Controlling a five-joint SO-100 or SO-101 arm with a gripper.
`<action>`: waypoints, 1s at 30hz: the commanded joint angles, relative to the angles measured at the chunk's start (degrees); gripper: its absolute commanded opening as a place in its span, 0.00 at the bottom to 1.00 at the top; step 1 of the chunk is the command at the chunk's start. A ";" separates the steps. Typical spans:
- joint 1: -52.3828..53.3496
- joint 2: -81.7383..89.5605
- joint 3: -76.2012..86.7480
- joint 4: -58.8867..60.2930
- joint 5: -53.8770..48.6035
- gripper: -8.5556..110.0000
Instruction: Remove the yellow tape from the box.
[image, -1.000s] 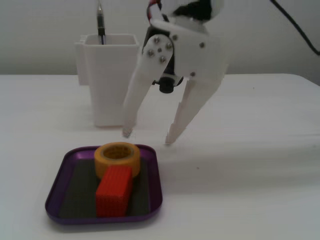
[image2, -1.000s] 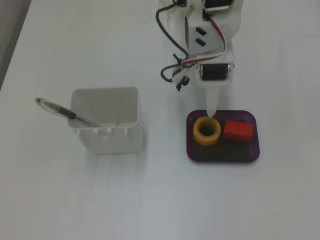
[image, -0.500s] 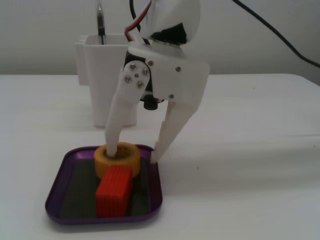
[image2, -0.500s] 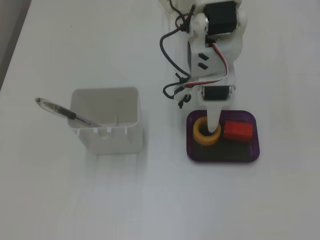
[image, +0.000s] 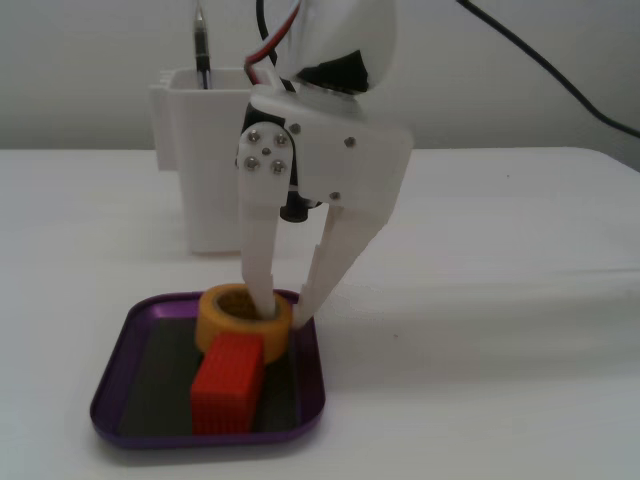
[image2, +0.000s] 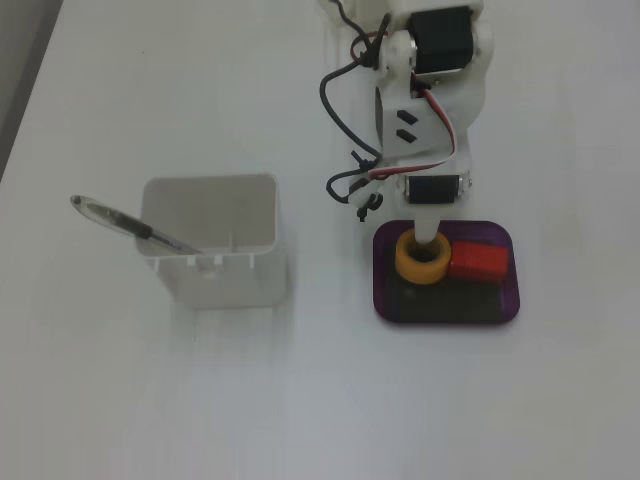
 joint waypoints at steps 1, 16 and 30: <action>-0.18 1.67 -2.29 -0.62 0.09 0.07; 0.44 24.70 -5.10 12.83 2.29 0.07; 2.81 35.24 27.33 -10.46 -3.43 0.07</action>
